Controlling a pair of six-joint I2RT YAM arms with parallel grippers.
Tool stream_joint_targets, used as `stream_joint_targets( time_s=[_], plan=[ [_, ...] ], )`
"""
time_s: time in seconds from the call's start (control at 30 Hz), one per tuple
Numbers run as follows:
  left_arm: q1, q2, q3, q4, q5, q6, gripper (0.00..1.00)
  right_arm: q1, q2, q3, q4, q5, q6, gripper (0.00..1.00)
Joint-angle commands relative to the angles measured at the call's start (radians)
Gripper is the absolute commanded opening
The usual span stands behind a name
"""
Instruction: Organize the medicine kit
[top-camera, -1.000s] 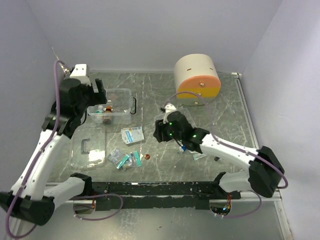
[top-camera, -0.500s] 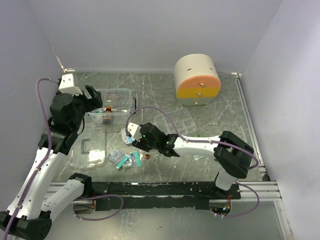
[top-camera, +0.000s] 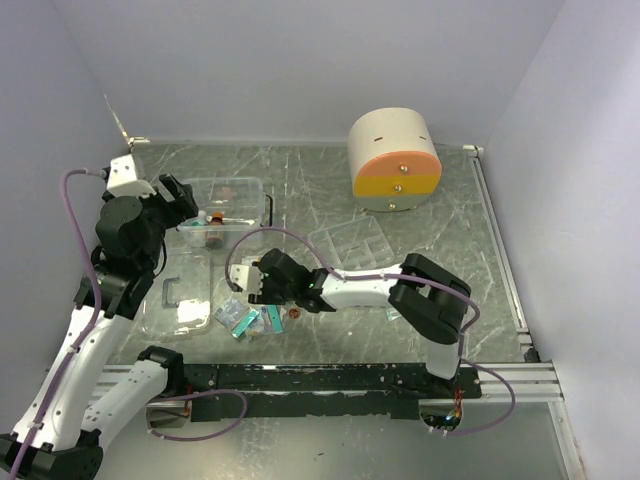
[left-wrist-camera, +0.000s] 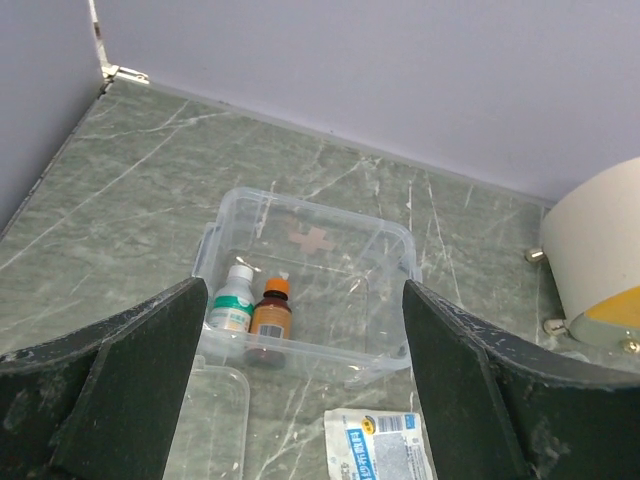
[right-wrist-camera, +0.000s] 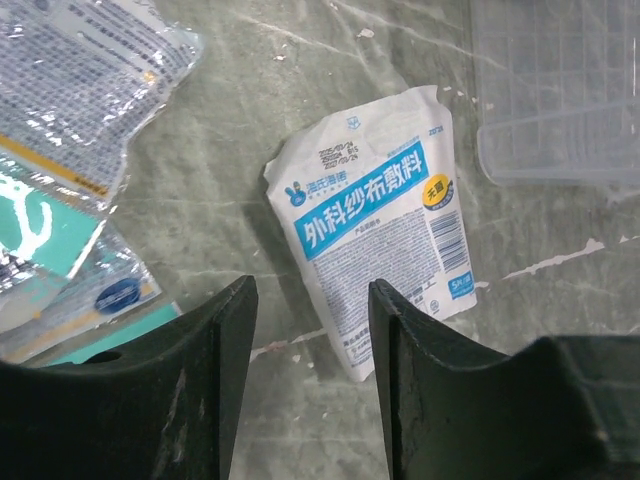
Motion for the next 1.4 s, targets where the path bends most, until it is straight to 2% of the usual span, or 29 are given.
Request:
stream_joint_targets(
  time_s=[0.0,0.2,0.3,0.4,0.53,0.63,0.7,0.93,1.1,1.23,1.37],
  plan=[
    [0.009,-0.009,0.004,0.009,-0.061,-0.009,0.9,0.005,0.056,0.051,0.031,0.07,-0.047,0.5],
    [0.009,-0.002,0.006,0.005,-0.081,-0.008,0.9,0.005,0.104,0.076,0.022,0.081,-0.102,0.49],
    [0.009,0.002,0.006,0.005,-0.081,-0.006,0.89,0.004,0.112,0.077,0.023,0.075,-0.128,0.44],
    [0.011,0.005,0.004,0.003,-0.081,-0.004,0.89,0.004,0.118,0.077,0.02,0.074,-0.128,0.36],
    [0.013,0.012,0.003,0.005,-0.073,-0.007,0.89,0.005,0.123,0.085,0.004,0.069,-0.116,0.15],
    [0.014,0.015,0.003,0.007,-0.066,-0.007,0.88,0.003,0.109,0.096,-0.021,0.059,-0.08,0.07],
    [0.013,0.019,0.004,0.006,-0.064,0.003,0.88,0.0,0.089,0.112,-0.051,0.034,-0.031,0.0],
    [0.022,0.026,0.008,0.0,-0.079,0.015,0.88,-0.054,-0.046,0.101,-0.085,-0.169,0.221,0.0],
    [0.023,0.035,-0.003,0.029,-0.036,0.019,0.88,-0.156,-0.121,0.109,-0.138,-0.326,0.476,0.0],
    [0.023,0.049,-0.011,0.069,0.077,0.022,0.88,-0.223,-0.177,0.055,-0.115,-0.442,0.638,0.0],
    [0.023,0.066,-0.018,0.097,0.235,0.006,0.88,-0.262,-0.254,-0.031,-0.049,-0.486,0.773,0.0]
  ],
)
